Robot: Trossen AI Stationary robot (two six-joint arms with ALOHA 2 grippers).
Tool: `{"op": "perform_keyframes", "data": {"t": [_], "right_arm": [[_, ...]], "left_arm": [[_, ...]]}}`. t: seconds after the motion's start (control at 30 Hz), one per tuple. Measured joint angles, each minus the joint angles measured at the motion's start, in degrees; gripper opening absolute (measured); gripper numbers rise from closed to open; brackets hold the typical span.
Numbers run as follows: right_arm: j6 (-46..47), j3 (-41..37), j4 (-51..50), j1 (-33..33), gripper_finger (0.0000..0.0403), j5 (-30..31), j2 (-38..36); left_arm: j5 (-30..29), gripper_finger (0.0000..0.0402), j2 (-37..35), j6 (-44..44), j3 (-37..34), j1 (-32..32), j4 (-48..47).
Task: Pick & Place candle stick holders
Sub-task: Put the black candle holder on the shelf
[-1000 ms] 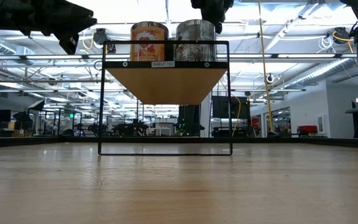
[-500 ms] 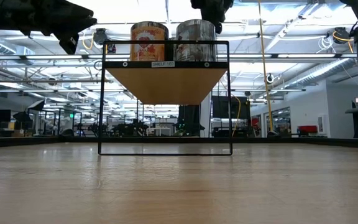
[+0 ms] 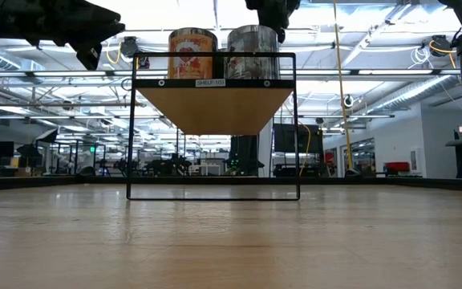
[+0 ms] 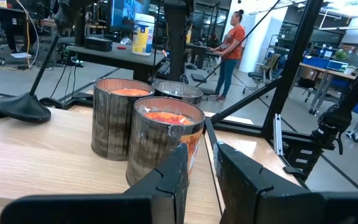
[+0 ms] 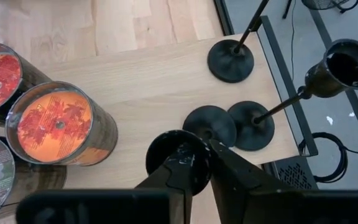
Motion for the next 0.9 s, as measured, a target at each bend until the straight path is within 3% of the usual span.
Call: {"op": "perform_keyframes", "data": {"t": [0.77,0.9], "right_arm": [[-2.31,-0.04,2.43,0.28,0.0003,-0.13,0.07],[-1.99,-0.04,2.45,0.26,0.0003,-2.57,0.07]], "left_arm": [[0.00,0.0088,-0.01,0.00,0.00,-0.01,-0.04],[0.00,0.0088,0.00,0.09,0.00,0.00,-0.04]]}}
